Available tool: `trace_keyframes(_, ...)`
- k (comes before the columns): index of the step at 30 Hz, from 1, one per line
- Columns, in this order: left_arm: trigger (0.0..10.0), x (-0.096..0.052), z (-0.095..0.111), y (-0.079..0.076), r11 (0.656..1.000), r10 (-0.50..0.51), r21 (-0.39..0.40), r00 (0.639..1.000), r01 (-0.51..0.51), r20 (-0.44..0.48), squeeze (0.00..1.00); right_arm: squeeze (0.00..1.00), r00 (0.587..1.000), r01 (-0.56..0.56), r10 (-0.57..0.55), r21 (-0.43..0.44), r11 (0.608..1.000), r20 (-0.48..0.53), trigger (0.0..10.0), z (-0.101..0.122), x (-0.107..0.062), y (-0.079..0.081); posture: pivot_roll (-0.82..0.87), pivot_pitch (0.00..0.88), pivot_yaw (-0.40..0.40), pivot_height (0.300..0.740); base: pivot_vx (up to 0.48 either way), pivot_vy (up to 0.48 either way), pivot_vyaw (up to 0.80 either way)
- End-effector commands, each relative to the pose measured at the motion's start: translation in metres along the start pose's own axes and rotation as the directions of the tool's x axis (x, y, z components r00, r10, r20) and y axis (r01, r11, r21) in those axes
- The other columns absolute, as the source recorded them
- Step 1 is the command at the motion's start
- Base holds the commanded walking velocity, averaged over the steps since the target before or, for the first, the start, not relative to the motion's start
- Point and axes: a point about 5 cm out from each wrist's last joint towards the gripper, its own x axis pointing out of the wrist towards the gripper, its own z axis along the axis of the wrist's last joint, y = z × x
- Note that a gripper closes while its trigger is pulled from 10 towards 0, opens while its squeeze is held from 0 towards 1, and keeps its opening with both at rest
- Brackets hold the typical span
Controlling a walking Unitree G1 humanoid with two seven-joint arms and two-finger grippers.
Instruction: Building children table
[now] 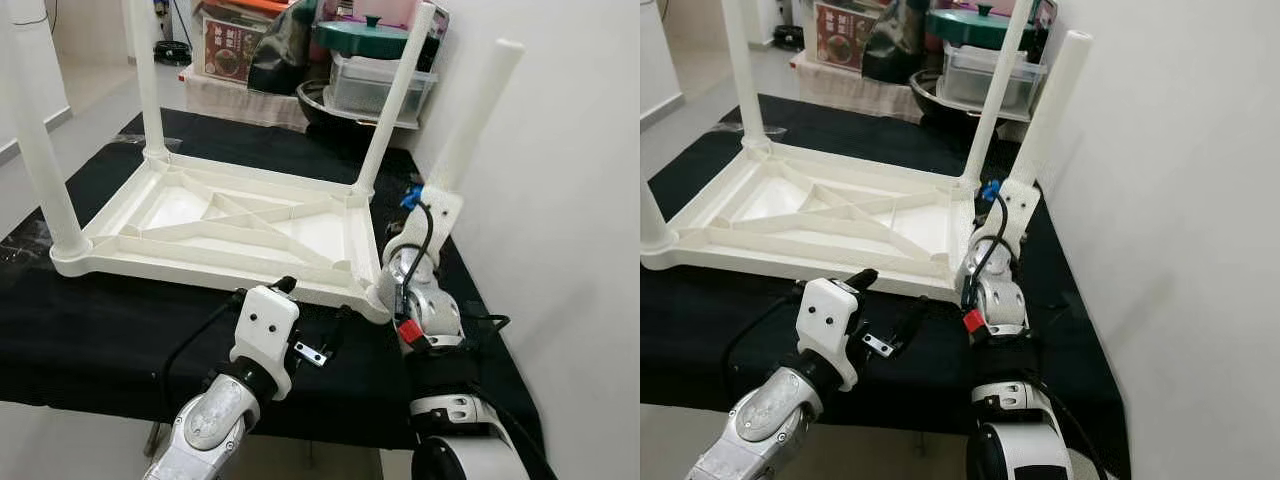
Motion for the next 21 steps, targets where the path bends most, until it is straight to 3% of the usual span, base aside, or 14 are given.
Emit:
trace_keyframes(1, 10.0, 0.001, -0.003, -0.002, 1.0, -0.008, 0.001, 1.0, 0.008, -0.011, 0.0, 1.0, 1.0, -0.008, 0.008, 0.031, 0.999, -0.003, 10.0, -0.002, 0.0, -0.002, 0.12, 0.005, -0.175, 0.74, 0.0, 0.0, 0.0)
trace_keyframes(2, 10.0, 0.001, -0.003, -0.002, 1.0, -0.009, 0.001, 1.0, 0.009, -0.011, 0.0, 0.0, 0.997, -0.058, 0.056, 0.03, 0.998, 0.061, 10.0, 0.009, 0.003, -0.003, 0.12, 0.001, -0.176, 0.74, 0.0, 0.0, 0.0)
trace_keyframes(3, 10.0, 0.001, -0.003, -0.002, 1.0, -0.009, 0.001, 1.0, 0.009, -0.011, 0.0, 0.0, 0.997, -0.058, 0.056, 0.03, 0.998, 0.061, 10.0, 0.009, 0.003, -0.003, 0.12, 0.001, -0.176, 0.74, 0.0, 0.0, 0.0)
trace_keyframes(5, 10.0, 0.001, -0.002, -0.002, 1.0, -0.009, 0.001, 1.0, 0.009, -0.011, 0.0, 0.0, 0.969, -0.21, 0.203, 0.033, 0.977, 0.142, 10.0, 0.025, 0.009, -0.004, 0.12, 0.002, -0.173, 0.74, 0.0, 0.0, 0.0)
trace_keyframes(6, 10.0, 0.001, -0.002, -0.002, 1.0, -0.009, 0.001, 1.0, 0.009, -0.011, 0.0, 0.0, 0.969, -0.21, 0.203, 0.033, 0.977, 0.142, 10.0, 0.025, 0.009, -0.004, 0.12, 0.002, -0.173, 0.74, 0.0, 0.0, 0.0)
trace_keyframes(7, 10.0, 0.001, -0.002, -0.002, 1.0, -0.008, 0.002, 1.0, 0.008, -0.01, 0.0, 0.0, 0.923, -0.367, 0.363, 0.014, 0.93, 0.128, 10.0, 0.028, 0.013, -0.003, 0.12, 0.0, -0.172, 0.74, 0.0, 0.0, 0.0)
trace_keyframes(9, 10.0, 0.001, -0.002, -0.002, 1.0, -0.008, 0.002, 1.0, 0.008, -0.01, 0.0, 0.0, 0.923, -0.367, 0.363, 0.014, 0.93, 0.128, 10.0, 0.028, 0.013, -0.003, 0.12, 0.0, -0.172, 0.74, 0.0, 0.0, 0.0)
trace_keyframes(10, 10.0, 0.001, -0.002, -0.001, 1.0, -0.007, 0.002, 1.0, 0.007, -0.01, 0.0, 0.0, 0.879, -0.467, 0.463, 0.007, 0.884, 0.111, 10.0, 0.029, 0.015, -0.002, 0.12, 0.0, -0.172, 0.74, 0.0, 0.0, 0.0)
trace_keyframes(13, 10.0, 0.001, -0.002, -0.001, 1.0, -0.007, 0.002, 1.0, 0.007, -0.01, 0.0, 0.0, 0.879, -0.467, 0.463, 0.007, 0.884, 0.111, 10.0, 0.029, 0.015, -0.002, 0.12, 0.0, -0.172, 0.74, 0.0, 0.0, 0.0)
trace_keyframes(14, 10.0, 0.001, -0.002, -0.001, 1.0, -0.007, 0.003, 1.0, 0.007, -0.01, 0.0, 0.0, 0.795, -0.604, 0.604, -0.018, 0.797, 0.058, 10.0, 0.027, 0.016, -0.003, 0.12, 0.0, -0.173, 0.74, 0.0, 0.0, 0.0)
trace_keyframes(17, 10.0, 0.001, -0.002, -0.001, 1.0, -0.007, 0.003, 1.0, 0.007, -0.01, 0.0, 0.0, 0.795, -0.604, 0.604, -0.018, 0.797, 0.058, 10.0, 0.027, 0.016, -0.003, 0.12, 0.0, -0.173, 0.74, 0.0, 0.0, 0.0)
trace_keyframes(18, 10.0, 0.001, -0.002, -0.001, 1.0, -0.008, 0.004, 1.0, 0.008, -0.01, 0.0, 0.0, 0.648, -0.758, 0.762, -0.114, 0.642, -0.016, 10.0, 0.024, 0.009, -0.005, 0.12, 0.0, -0.174, 0.74, 0.0, 0.0, 0.0)
trace_keyframes(20, 10.0, 0.001, -0.002, -0.001, 1.0, -0.008, 0.004, 1.0, 0.008, -0.01, 0.0, 0.0, 0.648, -0.758, 0.762, -0.114, 0.642, -0.016, 10.0, 0.024, 0.009, -0.005, 0.12, 0.0, -0.174, 0.74, 0.0, 0.0, 0.0)
trace_keyframes(21, 10.0, 0.001, -0.003, -0.002, 1.0, -0.008, 0.005, 1.0, 0.008, -0.009, 0.0, 0.0, 0.534, -0.841, 0.84, -0.162, 0.516, -0.094, 10.0, 0.018, 0.002, -0.006, 0.13, 0.0, -0.172, 0.74, 0.0, 0.0, 0.0)
